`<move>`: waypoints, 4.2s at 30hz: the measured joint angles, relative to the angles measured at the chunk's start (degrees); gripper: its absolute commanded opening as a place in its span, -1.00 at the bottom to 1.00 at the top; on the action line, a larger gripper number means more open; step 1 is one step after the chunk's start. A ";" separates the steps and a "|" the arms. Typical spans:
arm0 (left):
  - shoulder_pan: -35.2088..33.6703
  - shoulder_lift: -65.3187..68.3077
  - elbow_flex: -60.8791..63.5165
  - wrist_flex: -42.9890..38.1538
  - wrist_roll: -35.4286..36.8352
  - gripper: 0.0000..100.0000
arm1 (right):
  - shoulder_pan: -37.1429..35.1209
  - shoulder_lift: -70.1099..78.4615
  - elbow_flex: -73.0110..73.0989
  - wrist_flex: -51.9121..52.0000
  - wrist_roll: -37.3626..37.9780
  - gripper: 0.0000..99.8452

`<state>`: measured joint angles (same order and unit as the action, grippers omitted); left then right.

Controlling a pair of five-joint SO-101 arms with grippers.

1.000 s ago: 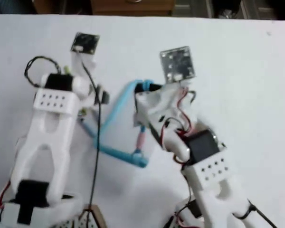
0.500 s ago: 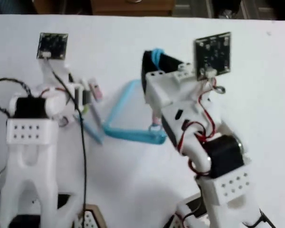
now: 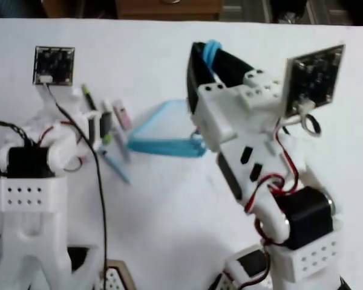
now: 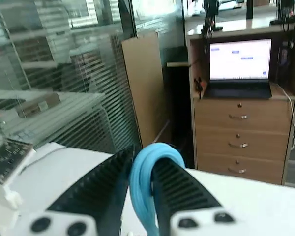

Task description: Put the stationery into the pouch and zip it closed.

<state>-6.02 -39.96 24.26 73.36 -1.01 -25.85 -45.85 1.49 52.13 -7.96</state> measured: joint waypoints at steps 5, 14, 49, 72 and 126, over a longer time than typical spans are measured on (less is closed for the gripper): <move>0.00 0.00 0.00 0.00 0.00 -0.52 | 0.00 -0.09 -2.46 -4.48 0.00 -0.97; 0.00 0.00 0.00 0.00 0.00 -0.52 | 0.00 -0.18 1.14 -5.45 0.00 -0.97; -14.77 -0.18 -5.10 6.42 -2.81 -0.52 | 0.00 9.85 -9.23 -11.25 0.00 -0.97; -14.77 -0.26 -15.74 14.59 -2.81 -0.51 | -6.33 16.97 -21.89 -11.08 0.00 -0.97; 16.35 -0.79 -13.27 13.01 2.90 -0.43 | -7.21 11.08 -20.57 1.58 0.00 -0.97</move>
<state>10.33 -40.75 10.99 86.37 1.89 -33.05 -34.77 -19.08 53.71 -7.96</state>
